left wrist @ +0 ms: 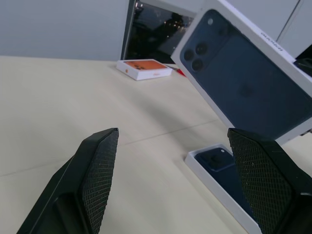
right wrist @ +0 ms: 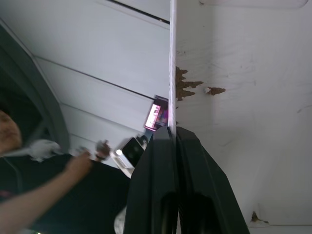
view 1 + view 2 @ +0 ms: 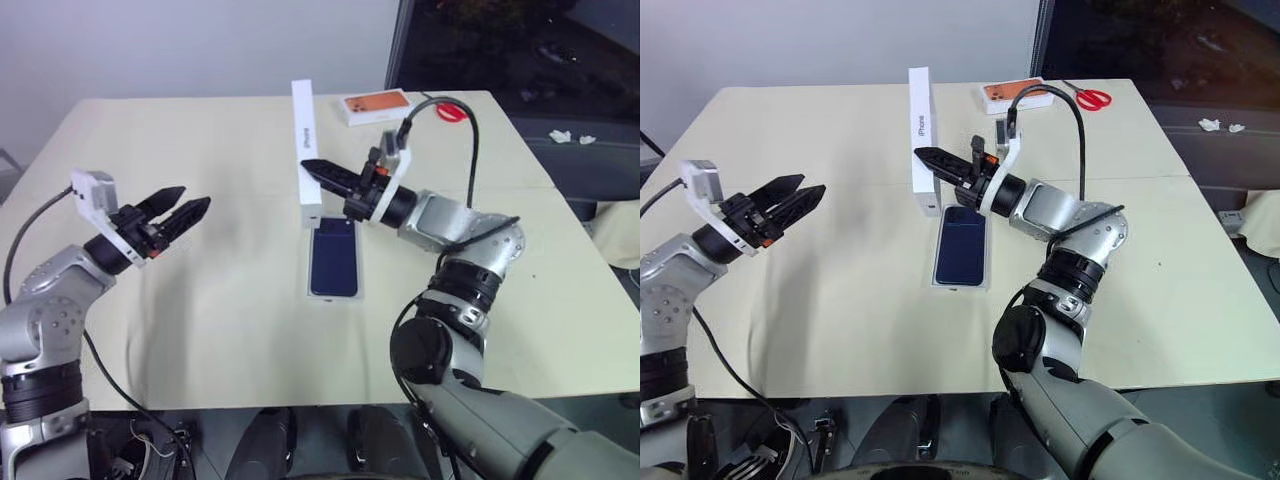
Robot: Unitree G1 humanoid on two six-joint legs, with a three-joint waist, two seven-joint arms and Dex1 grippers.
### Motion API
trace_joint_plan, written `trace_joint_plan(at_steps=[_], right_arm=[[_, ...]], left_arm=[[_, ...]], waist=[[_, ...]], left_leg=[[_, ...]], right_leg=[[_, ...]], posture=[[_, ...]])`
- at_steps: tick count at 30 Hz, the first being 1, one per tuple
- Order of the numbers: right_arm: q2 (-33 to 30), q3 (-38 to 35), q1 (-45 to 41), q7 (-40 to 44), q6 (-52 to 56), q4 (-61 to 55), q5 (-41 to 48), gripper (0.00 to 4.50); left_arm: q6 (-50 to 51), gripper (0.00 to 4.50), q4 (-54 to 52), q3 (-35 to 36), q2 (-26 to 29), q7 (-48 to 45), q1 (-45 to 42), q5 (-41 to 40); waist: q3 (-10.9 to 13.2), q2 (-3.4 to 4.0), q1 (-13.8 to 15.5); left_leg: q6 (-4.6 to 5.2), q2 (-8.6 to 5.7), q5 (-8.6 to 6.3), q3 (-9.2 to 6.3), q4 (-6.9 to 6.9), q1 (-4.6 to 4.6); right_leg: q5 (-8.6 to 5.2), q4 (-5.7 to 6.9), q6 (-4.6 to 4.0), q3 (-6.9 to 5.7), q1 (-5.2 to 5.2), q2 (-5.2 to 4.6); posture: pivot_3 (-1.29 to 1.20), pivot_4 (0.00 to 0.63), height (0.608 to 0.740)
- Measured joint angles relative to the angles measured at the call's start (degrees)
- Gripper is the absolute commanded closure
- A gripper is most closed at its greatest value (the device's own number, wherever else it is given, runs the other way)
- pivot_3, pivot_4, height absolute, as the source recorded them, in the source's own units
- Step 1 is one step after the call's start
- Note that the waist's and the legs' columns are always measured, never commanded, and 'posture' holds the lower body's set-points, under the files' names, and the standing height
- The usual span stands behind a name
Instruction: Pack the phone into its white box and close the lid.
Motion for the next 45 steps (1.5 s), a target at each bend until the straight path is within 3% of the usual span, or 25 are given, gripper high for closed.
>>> trace_joint_plan(at_steps=[4,8,13,15,18,22,25,31,43,45], right_arm=[[-1.43,5.05,6.89,-5.23,0.01,3.11,8.05,4.46],[-1.81,13.85,7.87,-7.06,0.05,3.82,16.29,4.46],[-2.22,17.66,8.76,-11.04,-1.76,4.83,23.49,4.46],[-2.71,20.39,13.11,-11.96,-3.34,4.62,26.21,4.46],[-2.8,24.44,21.01,-12.47,-5.22,7.14,25.0,4.46],[-2.8,28.28,21.94,-11.51,-9.58,7.77,24.36,4.46],[-2.82,30.54,21.95,-10.77,-12.57,7.77,24.07,4.5],[-2.92,32.14,21.92,-7.02,-19.73,7.9,20.88,4.5],[-4.68,33.82,25.18,-5.74,-21.21,1.61,19.8,4.5],[-4.92,33.79,26.3,-6.22,-21.37,0.2,20.28,3.89]], left_arm=[[1.09,0.74,-0.13,-0.04,-0.11,0.37,1.31,-0.51],[1.59,0.74,-2.05,-0.92,-1.27,1.07,1.65,-1.36],[1.86,0.74,-3.91,-2.28,-2.78,2.28,2.2,-1.99],[1.86,0.74,-4.29,-2.92,-3.09,2.69,2.44,-2.05],[1.55,0.74,-5.06,-4.76,-4.61,3.14,3.28,-1.47],[1.53,0.74,-6.1,-6.62,-5.05,3.22,3.54,-1.2],[1.49,1.54,-6.25,-6.6,-4.56,3.23,3.94,-1.09],[1.51,4.45,-6.32,-6.85,-5.31,4.06,5.51,-1.12],[-3.39,4.45,-2.98,-14.11,-12.93,4.56,5.95,4.44],[-3.91,4.5,-2.16,-15.56,-14.29,4.54,5.86,5.33]], waist=[[0.04,0.06,-0.31],[0.07,0.11,-1.58],[0.07,0.11,-1.62],[-0.02,0.0,-1.48],[0.04,0.06,-1.49],[0.04,0.05,-1.68],[0.05,0.08,-1.63],[0.05,0.07,-1.37],[0.03,0.07,-1.18],[0.03,0.07,-1.2]], left_leg=[[0.01,0.01,0.01,0.02,-0.01,-0.01],[0.01,0.08,0.01,0.03,-0.04,-0.01],[0.01,0.1,0.01,0.03,-0.04,0.0],[0.03,0.1,0.0,-0.01,-0.06,0.05],[0.1,0.05,-0.04,0.13,0.04,0.03],[0.1,0.17,-0.04,0.11,0.05,0.08],[0.1,0.27,-0.04,0.11,-0.01,0.08],[0.09,0.27,-0.04,0.11,0.05,0.08],[0.09,0.26,-0.04,0.12,0.04,0.08],[0.1,0.26,-0.04,0.12,0.04,0.07]], right_leg=[[0.0,0.04,0.0,0.04,-0.06,0.01],[0.0,0.06,0.0,0.03,-0.07,0.1],[0.0,0.06,0.0,0.03,-0.06,0.13],[-0.01,-0.02,0.01,-0.01,0.06,0.13],[0.0,-0.03,0.02,0.09,0.05,0.08],[0.01,0.03,0.03,0.08,0.04,0.21],[0.0,0.02,0.02,0.07,0.0,0.29],[0.0,0.02,0.02,0.04,0.07,0.27],[0.0,-0.04,0.02,0.03,0.09,0.23],[0.0,-0.04,0.02,0.04,0.09,0.23]], posture=[[0.0,0.15,0.74],[0.0,0.15,0.74],[0.0,0.15,0.74],[0.0,0.15,0.74],[0.0,0.15,0.74],[0.0,0.15,0.74],[0.0,0.15,0.74],[0.0,0.15,0.74],[0.0,0.15,0.74],[0.0,0.15,0.74]])
